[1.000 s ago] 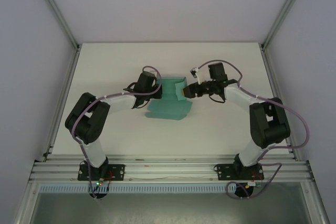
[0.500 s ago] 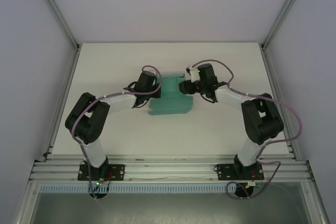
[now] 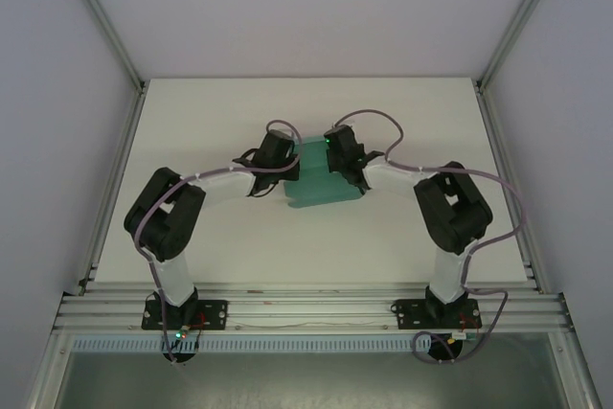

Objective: Assemble paper box

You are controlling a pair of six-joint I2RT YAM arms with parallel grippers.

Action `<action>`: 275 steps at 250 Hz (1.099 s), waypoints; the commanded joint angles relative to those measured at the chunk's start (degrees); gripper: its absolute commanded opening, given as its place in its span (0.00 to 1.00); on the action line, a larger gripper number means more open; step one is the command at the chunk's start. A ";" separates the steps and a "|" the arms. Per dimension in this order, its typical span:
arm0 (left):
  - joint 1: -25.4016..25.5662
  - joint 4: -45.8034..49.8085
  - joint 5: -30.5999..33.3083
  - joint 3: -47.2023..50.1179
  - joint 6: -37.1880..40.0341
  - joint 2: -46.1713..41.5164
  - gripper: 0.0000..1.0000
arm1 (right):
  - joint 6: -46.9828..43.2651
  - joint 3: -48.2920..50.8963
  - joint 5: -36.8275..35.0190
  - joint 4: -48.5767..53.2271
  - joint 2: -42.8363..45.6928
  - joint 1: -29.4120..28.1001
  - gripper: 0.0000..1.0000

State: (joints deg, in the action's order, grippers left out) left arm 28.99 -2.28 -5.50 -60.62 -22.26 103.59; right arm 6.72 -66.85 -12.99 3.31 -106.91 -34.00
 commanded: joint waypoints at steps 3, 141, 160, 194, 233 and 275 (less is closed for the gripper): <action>-0.25 3.52 3.42 -2.59 -2.86 0.38 0.00 | 8.69 -4.23 -25.30 14.20 -4.38 2.00 0.00; -0.69 6.42 5.15 -4.20 -5.03 1.53 0.00 | 8.74 -10.51 -39.36 17.20 -11.83 2.46 0.00; -0.70 5.94 4.38 -4.19 -4.98 1.57 0.00 | 4.20 -6.76 -33.39 6.00 -10.58 2.51 0.00; -0.68 4.67 2.55 -4.17 -4.41 1.44 0.00 | -2.37 0.29 -17.71 -9.60 -6.89 2.57 0.23; -0.70 3.64 1.60 -4.50 -3.69 1.88 0.00 | -4.95 2.15 -7.43 -10.08 -3.66 2.59 0.39; -0.69 3.31 0.70 -5.16 -3.46 2.26 0.00 | -8.65 7.94 7.58 -15.93 2.18 2.62 0.62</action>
State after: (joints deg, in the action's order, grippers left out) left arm 28.73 0.67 -5.04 -64.51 -25.87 106.28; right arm 2.79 -62.96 -16.14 -8.23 -109.12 -32.53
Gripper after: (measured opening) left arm 0.088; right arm 0.562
